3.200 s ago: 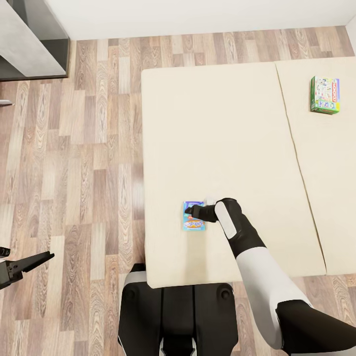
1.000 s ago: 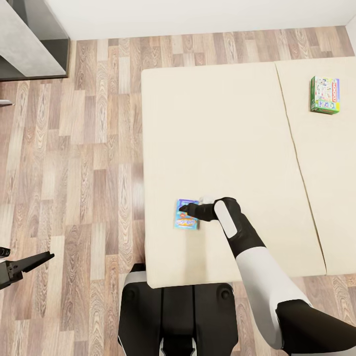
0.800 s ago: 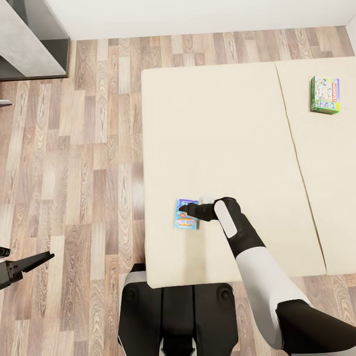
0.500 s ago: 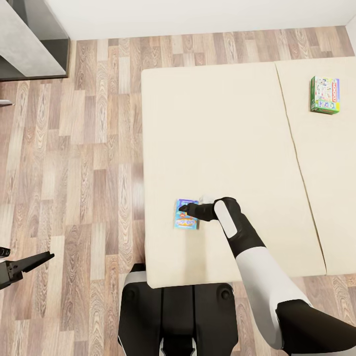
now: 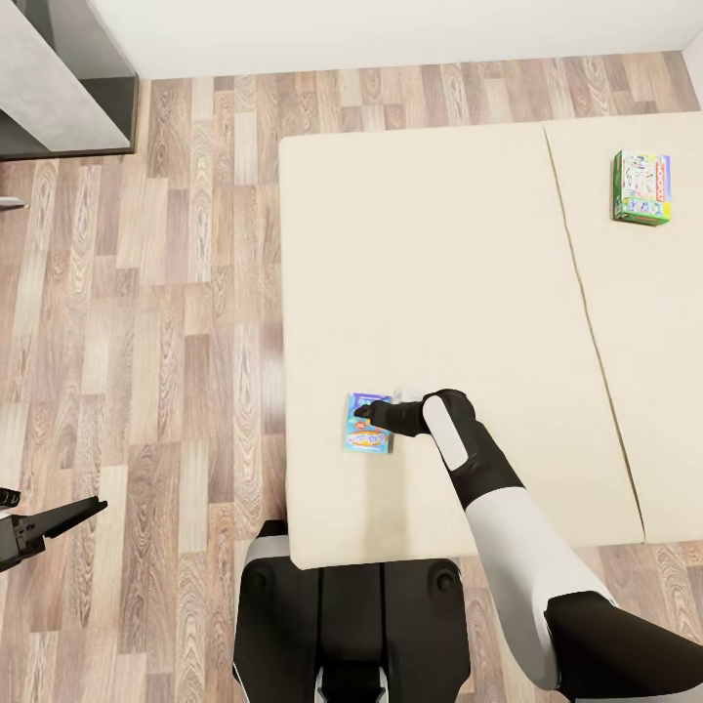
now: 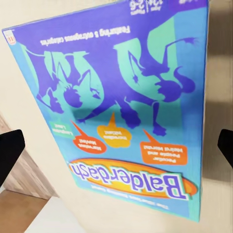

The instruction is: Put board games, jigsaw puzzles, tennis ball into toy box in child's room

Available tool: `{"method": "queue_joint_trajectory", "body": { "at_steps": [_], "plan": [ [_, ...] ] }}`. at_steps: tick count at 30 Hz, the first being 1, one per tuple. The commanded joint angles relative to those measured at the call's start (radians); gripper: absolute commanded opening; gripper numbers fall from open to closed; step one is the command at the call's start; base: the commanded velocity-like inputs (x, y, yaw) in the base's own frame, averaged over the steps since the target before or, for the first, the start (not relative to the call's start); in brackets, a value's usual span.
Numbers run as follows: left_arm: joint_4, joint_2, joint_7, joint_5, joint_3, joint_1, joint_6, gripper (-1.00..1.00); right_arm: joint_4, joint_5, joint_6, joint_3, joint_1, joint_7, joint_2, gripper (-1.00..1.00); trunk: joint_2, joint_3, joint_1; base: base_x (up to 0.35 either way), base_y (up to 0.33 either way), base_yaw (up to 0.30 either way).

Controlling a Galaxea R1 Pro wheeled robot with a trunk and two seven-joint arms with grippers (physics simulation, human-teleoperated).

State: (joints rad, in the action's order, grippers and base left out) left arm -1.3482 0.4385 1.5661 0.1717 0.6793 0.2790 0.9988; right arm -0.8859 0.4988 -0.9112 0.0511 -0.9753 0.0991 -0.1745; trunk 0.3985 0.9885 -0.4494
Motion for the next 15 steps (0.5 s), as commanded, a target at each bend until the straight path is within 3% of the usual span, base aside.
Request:
{"method": "queue_joint_trajectory", "body": {
  "at_steps": [1,15],
  "plan": [
    [0.0,0.0,0.005,-0.001,0.0,0.0,0.011,1.0,-0.001,0.009,-0.002,0.001,0.0,0.011,0.0,1.0,0.002,0.001,-0.001,0.0,0.0,0.0],
    [0.0,0.0,0.005,-0.001,0.0,0.0,0.011,1.0,-0.002,0.008,-0.003,0.005,-0.008,0.061,0.0,1.0,0.002,0.001,-0.001,0.0,0.0,0.0]
  ]
}}
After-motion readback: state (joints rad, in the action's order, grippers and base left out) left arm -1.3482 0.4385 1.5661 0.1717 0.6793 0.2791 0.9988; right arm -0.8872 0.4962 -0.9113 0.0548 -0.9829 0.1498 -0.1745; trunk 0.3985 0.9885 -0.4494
